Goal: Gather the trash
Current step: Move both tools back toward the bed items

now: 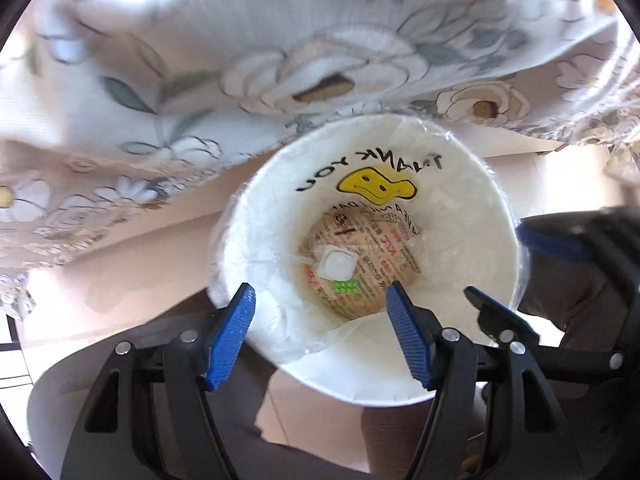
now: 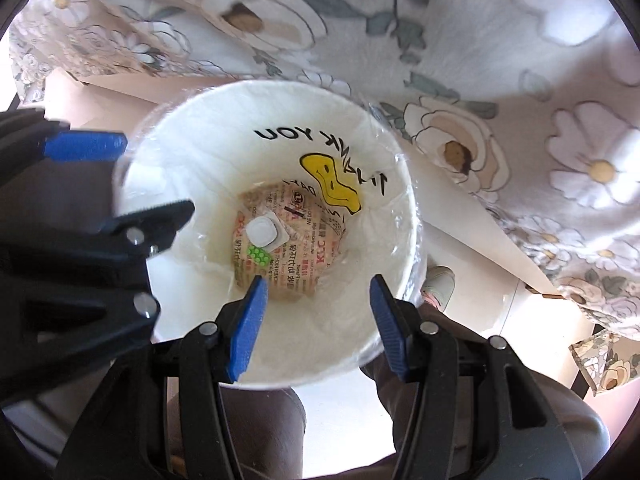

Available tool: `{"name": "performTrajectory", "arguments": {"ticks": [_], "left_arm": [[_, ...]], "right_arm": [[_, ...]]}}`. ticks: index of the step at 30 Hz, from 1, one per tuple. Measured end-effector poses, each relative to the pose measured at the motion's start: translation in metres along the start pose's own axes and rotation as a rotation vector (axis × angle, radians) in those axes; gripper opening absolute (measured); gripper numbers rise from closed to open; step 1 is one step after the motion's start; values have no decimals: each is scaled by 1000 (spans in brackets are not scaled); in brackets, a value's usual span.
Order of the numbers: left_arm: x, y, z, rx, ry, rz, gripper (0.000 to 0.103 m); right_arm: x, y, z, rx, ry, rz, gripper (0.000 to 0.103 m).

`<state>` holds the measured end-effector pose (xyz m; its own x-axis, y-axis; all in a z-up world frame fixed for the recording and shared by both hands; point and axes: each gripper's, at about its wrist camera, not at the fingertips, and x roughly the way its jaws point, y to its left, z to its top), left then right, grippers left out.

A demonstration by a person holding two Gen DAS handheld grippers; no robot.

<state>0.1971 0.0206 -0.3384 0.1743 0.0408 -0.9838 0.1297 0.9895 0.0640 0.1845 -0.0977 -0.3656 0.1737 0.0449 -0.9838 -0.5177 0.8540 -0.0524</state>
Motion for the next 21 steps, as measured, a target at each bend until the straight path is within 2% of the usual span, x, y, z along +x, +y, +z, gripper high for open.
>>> {"name": "performTrajectory", "arguments": {"ticks": [9, 12, 15, 21], "left_arm": [[-81, 1, -10, 45, -142, 17, 70], [-113, 1, -9, 53, -192, 21, 71], [-148, 3, -6, 37, -246, 47, 72], [-223, 12, 9, -23, -397, 9, 75]], "right_arm": [[-69, -5, -8, 13, -132, -53, 58], [-104, -10, -11, 12, -205, -68, 59], [-142, -14, -12, 17, -294, -91, 63], [-219, -27, -8, 25, -451, -158, 64]]}}
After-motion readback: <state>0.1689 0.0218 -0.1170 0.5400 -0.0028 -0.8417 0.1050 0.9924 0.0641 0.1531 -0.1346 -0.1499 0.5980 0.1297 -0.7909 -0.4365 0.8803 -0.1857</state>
